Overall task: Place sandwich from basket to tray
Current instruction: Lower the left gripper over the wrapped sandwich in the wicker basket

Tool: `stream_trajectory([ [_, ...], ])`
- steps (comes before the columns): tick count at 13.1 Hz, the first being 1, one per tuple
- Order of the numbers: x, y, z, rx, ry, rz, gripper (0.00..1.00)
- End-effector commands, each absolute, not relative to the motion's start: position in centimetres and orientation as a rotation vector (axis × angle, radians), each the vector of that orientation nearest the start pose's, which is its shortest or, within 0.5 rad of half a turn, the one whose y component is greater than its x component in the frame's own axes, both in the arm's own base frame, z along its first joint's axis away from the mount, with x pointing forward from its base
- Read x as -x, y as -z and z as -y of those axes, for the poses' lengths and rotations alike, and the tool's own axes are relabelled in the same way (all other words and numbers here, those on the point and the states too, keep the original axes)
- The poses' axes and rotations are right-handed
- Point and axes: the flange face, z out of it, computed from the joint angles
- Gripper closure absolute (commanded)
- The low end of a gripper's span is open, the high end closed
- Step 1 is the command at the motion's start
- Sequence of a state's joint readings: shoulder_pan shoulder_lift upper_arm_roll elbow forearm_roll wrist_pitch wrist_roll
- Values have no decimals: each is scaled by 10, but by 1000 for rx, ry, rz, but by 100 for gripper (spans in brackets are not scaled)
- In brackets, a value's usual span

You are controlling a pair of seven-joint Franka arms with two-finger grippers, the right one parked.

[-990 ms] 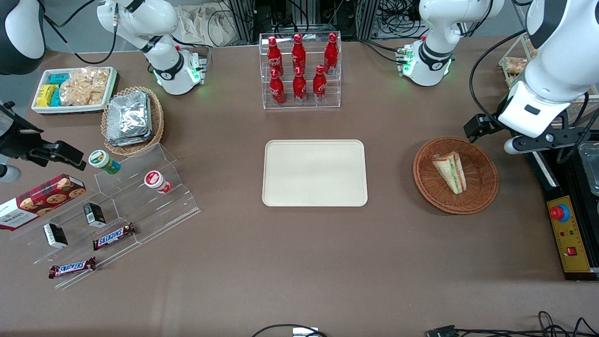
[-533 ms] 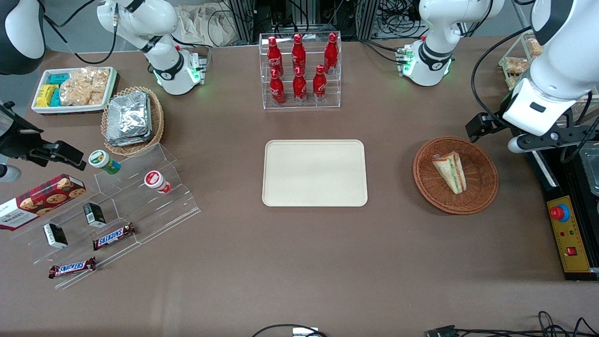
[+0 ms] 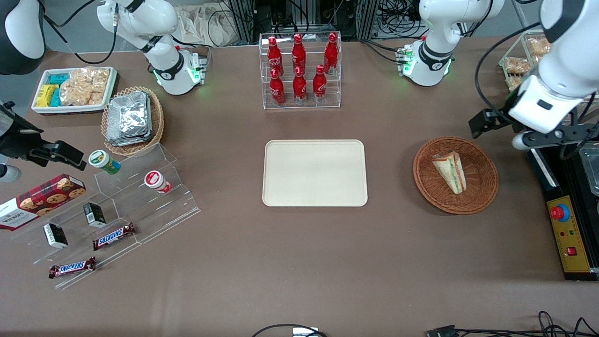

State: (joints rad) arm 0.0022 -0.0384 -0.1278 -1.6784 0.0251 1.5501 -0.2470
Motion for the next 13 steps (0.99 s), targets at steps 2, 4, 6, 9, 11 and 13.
stream_trajectory([
  [2, -504, -529, 25, 3110, -122, 256, 0],
  [4, -487, -474, 21, 3112, -82, 275, 0],
  [6, -481, -432, 19, 3110, -81, 298, 0],
  [9, -485, -374, 15, 3103, -93, 370, 0],
  [11, -492, -340, 15, 3091, -124, 438, 0],
  [13, -498, -307, 14, 3088, -155, 443, 0],
])
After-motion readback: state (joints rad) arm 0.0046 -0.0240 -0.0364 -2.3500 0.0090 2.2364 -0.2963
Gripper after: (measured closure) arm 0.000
